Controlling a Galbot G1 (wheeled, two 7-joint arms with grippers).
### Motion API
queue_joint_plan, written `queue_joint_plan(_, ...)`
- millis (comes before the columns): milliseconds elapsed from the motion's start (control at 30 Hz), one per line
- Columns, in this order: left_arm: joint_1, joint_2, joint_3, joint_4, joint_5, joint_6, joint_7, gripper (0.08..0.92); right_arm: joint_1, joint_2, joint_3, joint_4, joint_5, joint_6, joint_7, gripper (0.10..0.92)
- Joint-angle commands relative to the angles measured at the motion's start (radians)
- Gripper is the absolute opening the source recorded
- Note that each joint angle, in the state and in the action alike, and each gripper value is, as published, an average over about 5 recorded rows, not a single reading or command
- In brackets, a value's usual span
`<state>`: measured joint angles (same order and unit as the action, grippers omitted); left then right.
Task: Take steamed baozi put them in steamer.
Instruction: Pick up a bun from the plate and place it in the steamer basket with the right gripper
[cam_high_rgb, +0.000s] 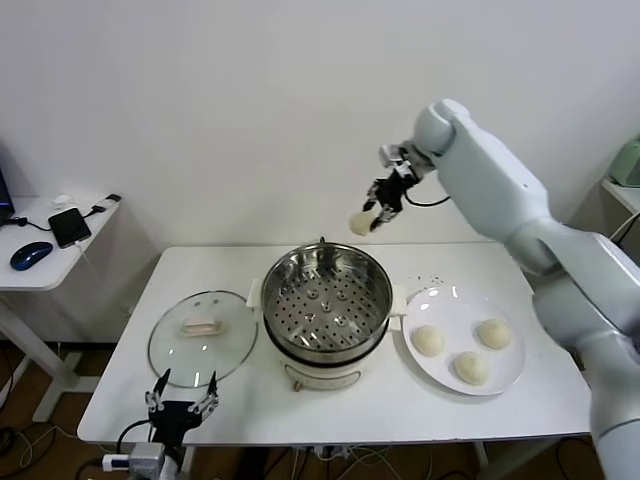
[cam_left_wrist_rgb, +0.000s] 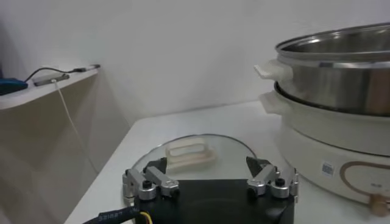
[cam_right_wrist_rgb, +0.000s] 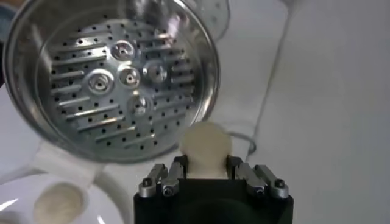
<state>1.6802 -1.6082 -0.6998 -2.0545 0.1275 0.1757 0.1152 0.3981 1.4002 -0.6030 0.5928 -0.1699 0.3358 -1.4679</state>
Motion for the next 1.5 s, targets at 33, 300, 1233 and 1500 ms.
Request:
queue_joint_plan(33, -0.002, -0.003, -0.001, 0.002, -0.001, 0.000, -0.002, 0.823, 0.068, 0.130, -0.199, -0.092, 0.019, 0.389, 0.000, 0.458)
queue_joint_plan(300, -0.006, -0.010, 0.003, 0.008, 0.000, 0.000, -0.004, 0.823, 0.008, 0.102, -0.243, -0.015, 0.005, 0.537, -0.006, 0.461)
queue_joint_plan(1233, -0.012, -0.026, 0.000, 0.024, 0.003, -0.001, -0.012, 0.823, -0.126, 0.111, -0.215, -0.003, -0.291, 0.537, 0.327, 0.474)
queue_joint_plan(1500, -0.016, -0.024, -0.001, 0.033, 0.004, -0.002, -0.013, 0.823, -0.117, 0.105, -0.222, 0.000, -0.266, 0.537, 0.325, 0.666)
